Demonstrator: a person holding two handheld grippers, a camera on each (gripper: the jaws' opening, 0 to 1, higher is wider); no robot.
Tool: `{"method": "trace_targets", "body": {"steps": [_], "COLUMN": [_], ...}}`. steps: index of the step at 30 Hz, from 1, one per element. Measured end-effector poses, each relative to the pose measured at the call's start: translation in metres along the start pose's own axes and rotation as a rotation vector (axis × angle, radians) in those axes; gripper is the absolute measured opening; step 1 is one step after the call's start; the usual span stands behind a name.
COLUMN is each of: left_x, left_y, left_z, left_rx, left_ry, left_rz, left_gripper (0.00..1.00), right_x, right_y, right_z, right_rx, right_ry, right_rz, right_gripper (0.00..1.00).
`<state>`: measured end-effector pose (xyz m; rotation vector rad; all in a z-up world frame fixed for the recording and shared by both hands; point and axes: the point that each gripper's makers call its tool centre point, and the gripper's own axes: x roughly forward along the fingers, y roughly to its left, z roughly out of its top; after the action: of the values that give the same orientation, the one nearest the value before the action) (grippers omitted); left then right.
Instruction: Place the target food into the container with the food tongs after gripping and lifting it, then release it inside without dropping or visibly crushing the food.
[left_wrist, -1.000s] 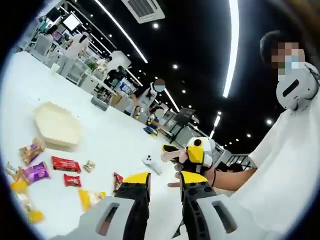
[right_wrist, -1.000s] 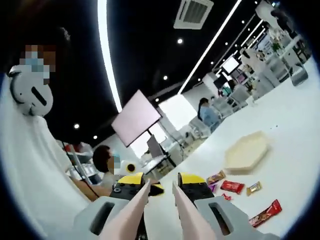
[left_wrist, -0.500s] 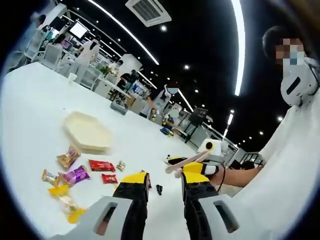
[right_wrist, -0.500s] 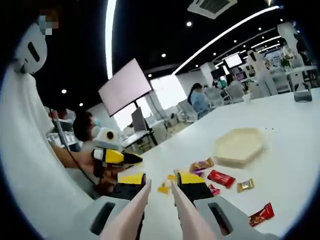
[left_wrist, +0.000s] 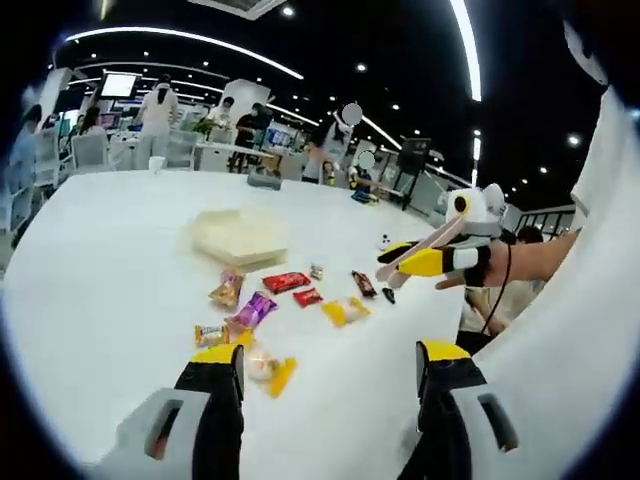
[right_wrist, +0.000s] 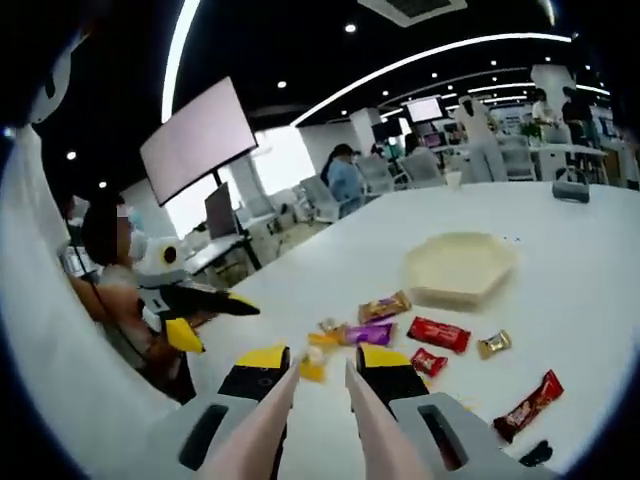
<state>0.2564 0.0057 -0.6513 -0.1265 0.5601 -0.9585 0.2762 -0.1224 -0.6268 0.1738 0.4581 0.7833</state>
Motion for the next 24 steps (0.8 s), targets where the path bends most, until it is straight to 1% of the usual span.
{"method": "trace_targets", "body": {"steps": [1,2,3,4,5,6,7,8,10,11,12,13,14,16,18,21,23,24], "left_x": [0.000,0.000,0.000,0.001,0.000,0.001,0.000,0.000,0.000,0.001,0.003,0.005,0.005,0.008,0.011,0.012,0.018,0.022], "left_y": [0.001,0.002,0.003,0.004,0.006,0.007,0.007,0.007,0.007,0.007,0.009,0.010,0.010,0.006,0.002,-0.003,-0.010,-0.009], "left_z": [-0.010,-0.019,-0.022,-0.037,-0.042,-0.041,-0.040,-0.037,-0.031,-0.031,-0.031,-0.032,-0.034,-0.038,-0.046,-0.046,-0.044,-0.044], "left_rx": [-0.002,-0.003,0.000,0.024,0.025,0.027,0.026,0.022,0.004,-0.005,-0.006,-0.010,-0.014,-0.010,0.017,0.013,-0.001,0.007], "left_ry": [0.019,0.038,0.045,0.104,0.129,0.113,0.108,0.092,0.063,0.057,0.052,0.059,0.067,0.067,0.108,0.109,0.104,0.115], "left_rz": [-0.028,-0.056,-0.063,-0.076,-0.069,-0.062,-0.062,-0.061,-0.069,-0.075,-0.067,-0.061,-0.057,-0.064,-0.062,-0.049,-0.036,-0.014], "left_gripper": [0.82,0.88,0.90,0.91,0.91,0.93,0.97,0.99,0.99,0.99,0.99,0.99,0.99,0.99,0.99,0.99,0.99,0.99], "right_x": [-0.001,-0.002,-0.006,-0.011,-0.015,-0.019,-0.022,-0.026,-0.030,-0.032,-0.036,-0.043,-0.046,-0.054,-0.060,-0.065,-0.068,-0.070], "right_y": [0.002,0.003,0.006,0.004,0.006,0.006,0.005,0.004,0.000,-0.002,-0.007,-0.011,-0.012,-0.020,-0.027,-0.035,-0.047,-0.054], "right_z": [-0.002,-0.003,-0.008,-0.013,-0.016,-0.017,-0.019,-0.025,-0.029,-0.030,-0.034,-0.034,-0.034,-0.036,-0.040,-0.043,-0.044,-0.043], "right_rx": [0.002,0.004,0.007,0.035,0.066,0.079,0.091,0.100,0.089,0.087,0.107,0.107,0.102,0.116,0.130,0.143,0.141,0.147], "right_ry": [0.001,0.001,0.002,0.003,-0.002,-0.011,-0.015,-0.004,0.002,0.003,0.017,0.016,0.017,0.004,-0.002,-0.006,-0.007,-0.010], "right_rz": [-0.016,-0.033,-0.064,-0.110,-0.125,-0.144,-0.161,-0.171,-0.197,-0.205,-0.225,-0.252,-0.261,-0.292,-0.309,-0.316,-0.308,-0.302], "right_gripper": [0.26,0.26,0.26,0.26,0.26,0.26,0.26,0.26,0.25,0.25,0.25,0.25,0.26,0.26,0.26,0.26,0.26,0.26]}}
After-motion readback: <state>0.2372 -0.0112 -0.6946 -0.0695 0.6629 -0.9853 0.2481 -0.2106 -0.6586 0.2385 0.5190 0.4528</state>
